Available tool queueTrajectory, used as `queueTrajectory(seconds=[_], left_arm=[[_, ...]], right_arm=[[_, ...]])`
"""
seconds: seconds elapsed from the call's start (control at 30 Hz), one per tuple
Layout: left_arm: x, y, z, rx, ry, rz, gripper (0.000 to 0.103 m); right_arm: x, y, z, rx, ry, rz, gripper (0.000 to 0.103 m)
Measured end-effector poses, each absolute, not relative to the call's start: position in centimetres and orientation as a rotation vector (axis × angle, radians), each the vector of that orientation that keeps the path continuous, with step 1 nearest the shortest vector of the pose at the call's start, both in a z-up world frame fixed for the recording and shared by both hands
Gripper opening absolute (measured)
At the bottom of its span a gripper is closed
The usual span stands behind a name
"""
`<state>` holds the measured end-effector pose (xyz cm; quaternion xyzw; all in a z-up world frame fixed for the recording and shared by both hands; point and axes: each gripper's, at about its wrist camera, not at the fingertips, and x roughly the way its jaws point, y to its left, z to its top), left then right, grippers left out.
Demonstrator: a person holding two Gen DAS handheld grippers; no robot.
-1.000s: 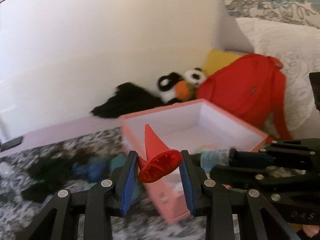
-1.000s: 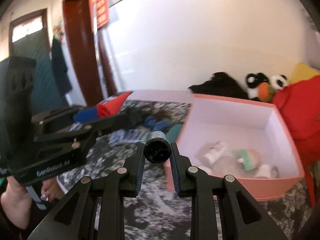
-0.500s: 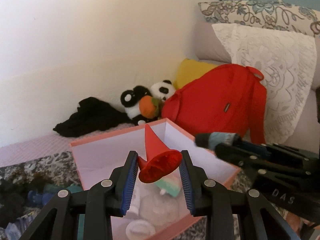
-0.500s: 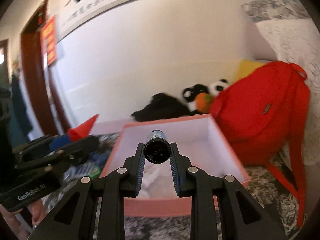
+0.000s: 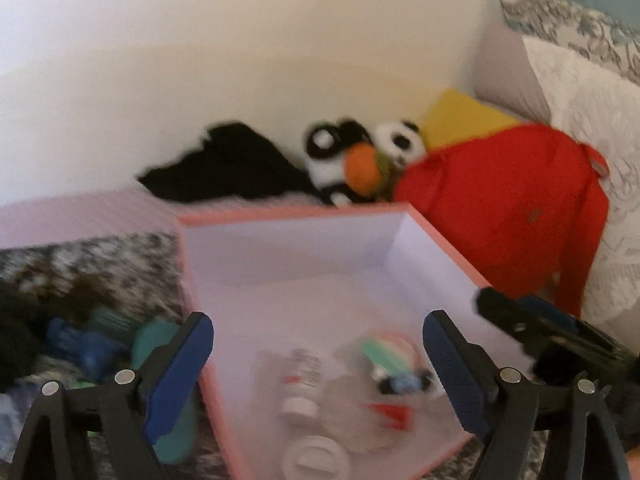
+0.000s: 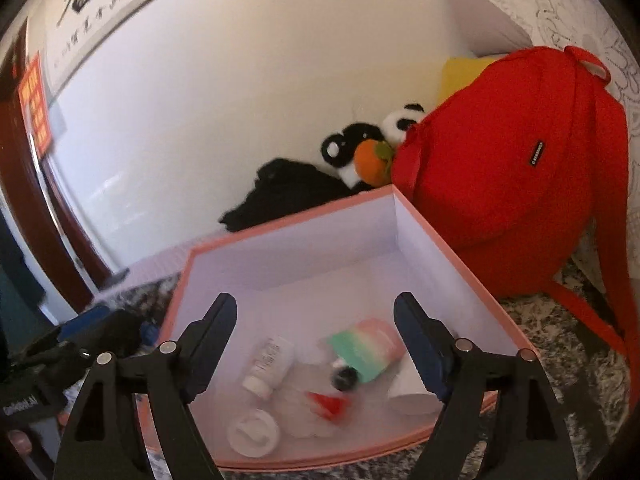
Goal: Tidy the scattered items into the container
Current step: 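Carry red cone and dark bottle into the pink box and release, then grasp the clear plastic case with left tool while right tool grasps the green tape measure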
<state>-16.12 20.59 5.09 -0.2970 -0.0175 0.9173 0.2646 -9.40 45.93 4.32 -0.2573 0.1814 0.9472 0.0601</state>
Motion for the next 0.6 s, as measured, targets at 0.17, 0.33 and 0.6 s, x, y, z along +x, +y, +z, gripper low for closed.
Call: queueTrajectory(seconds=[0.17, 0.33, 0.6], left_arm=[[-16.1, 15.3, 5.1, -0.819, -0.061, 2.592, 0.094], [-16.8, 8.9, 2.9, -0.939, -0.083, 2.696, 0.094], [-18.4, -1.5, -1.8, -1.120, -0.204, 2.821, 0.094]], right_arm=[[-9.7, 44.4, 4.4, -0.752, 0.599, 2.908, 0.085], [-10.2, 39.8, 4.7, -0.774, 0.539, 2.991, 0.086], [-11.8, 26.7, 3.5, -0.884, 0.247, 3.179, 0.086]])
